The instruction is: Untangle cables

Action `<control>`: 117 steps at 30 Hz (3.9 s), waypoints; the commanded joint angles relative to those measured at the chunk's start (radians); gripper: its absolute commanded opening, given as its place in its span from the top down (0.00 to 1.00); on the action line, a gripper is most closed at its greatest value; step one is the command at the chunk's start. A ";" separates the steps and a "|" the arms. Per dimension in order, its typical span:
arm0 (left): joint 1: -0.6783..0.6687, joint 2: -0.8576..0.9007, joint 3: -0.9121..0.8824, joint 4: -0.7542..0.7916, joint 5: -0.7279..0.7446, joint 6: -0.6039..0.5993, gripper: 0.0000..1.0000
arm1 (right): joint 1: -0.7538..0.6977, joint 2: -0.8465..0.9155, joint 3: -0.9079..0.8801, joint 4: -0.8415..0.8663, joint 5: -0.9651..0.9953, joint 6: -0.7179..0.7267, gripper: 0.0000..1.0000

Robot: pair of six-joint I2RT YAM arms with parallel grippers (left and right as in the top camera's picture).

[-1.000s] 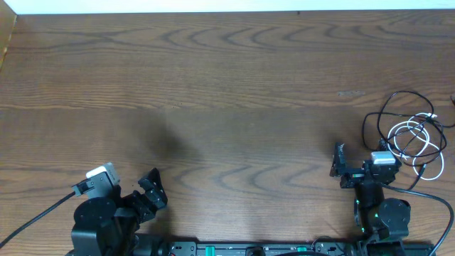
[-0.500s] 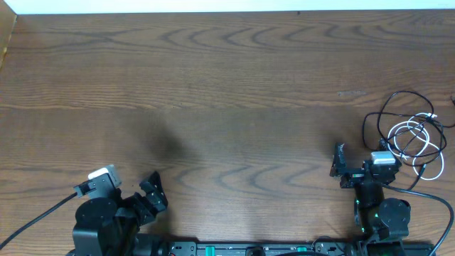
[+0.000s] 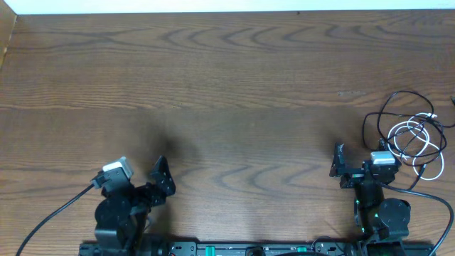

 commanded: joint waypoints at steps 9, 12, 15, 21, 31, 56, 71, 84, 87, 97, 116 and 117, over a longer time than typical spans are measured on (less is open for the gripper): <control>0.004 -0.092 -0.217 0.307 0.064 0.029 0.02 | -0.006 -0.007 -0.002 -0.004 -0.006 -0.011 0.01; 0.002 -0.105 -0.252 0.376 0.105 0.076 0.02 | -0.006 -0.007 -0.002 -0.005 -0.006 -0.011 0.01; 0.002 -0.119 -0.285 0.445 0.134 0.102 0.02 | -0.006 -0.007 -0.002 -0.004 -0.006 -0.011 0.01; 0.002 -0.136 -0.363 0.613 0.183 0.126 0.02 | -0.006 -0.007 -0.002 -0.004 -0.006 -0.011 0.01; -0.070 -0.136 -0.443 0.774 0.185 0.230 0.02 | -0.006 -0.007 -0.002 -0.004 -0.006 -0.011 0.01; -0.084 -0.137 -0.456 0.616 0.329 0.530 0.02 | -0.006 -0.007 -0.002 -0.004 -0.006 -0.011 0.01; -0.084 -0.137 -0.456 0.616 0.333 0.488 0.02 | -0.006 -0.007 -0.002 -0.004 -0.006 -0.011 0.01; -0.084 -0.137 -0.456 0.867 0.329 0.512 0.02 | -0.006 -0.007 -0.002 -0.004 -0.006 -0.011 0.01; -0.084 -0.137 -0.456 0.922 0.329 0.546 0.02 | -0.006 -0.007 -0.002 -0.004 -0.006 -0.011 0.01; -0.084 -0.137 -0.456 0.770 0.329 0.563 0.02 | -0.006 -0.007 -0.002 -0.004 -0.006 -0.011 0.01; -0.084 -0.137 -0.456 0.617 0.330 0.563 0.02 | -0.006 -0.007 -0.002 -0.004 -0.006 -0.011 0.01; -0.084 -0.137 -0.456 0.617 0.330 0.562 0.02 | -0.006 -0.007 -0.002 -0.004 -0.006 -0.011 0.01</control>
